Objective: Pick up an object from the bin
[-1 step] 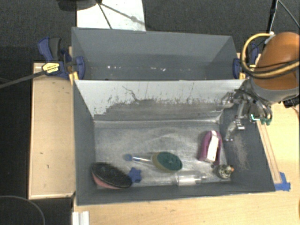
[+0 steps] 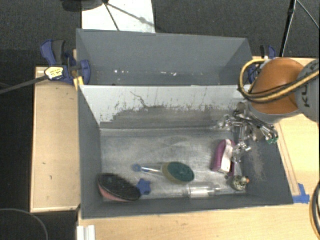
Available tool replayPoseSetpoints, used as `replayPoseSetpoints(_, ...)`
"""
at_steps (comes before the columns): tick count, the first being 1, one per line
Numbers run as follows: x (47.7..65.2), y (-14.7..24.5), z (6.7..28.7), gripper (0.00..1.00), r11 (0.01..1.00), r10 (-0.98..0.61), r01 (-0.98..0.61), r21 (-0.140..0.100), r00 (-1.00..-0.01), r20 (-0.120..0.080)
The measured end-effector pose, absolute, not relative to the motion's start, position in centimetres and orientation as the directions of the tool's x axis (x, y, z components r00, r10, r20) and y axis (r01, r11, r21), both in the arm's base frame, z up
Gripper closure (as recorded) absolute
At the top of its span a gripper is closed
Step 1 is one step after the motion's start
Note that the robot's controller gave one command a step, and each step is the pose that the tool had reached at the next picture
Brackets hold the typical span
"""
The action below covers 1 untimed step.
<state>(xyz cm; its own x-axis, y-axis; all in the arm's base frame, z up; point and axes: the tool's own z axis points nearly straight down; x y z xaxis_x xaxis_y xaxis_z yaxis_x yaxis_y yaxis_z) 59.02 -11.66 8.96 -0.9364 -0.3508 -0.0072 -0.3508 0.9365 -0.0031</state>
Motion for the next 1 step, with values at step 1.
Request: replayPoseSetpoints(1,57.72,-7.48,10.12,0.0,0.727,-0.687,-0.687,0.001,-0.727,-0.001)
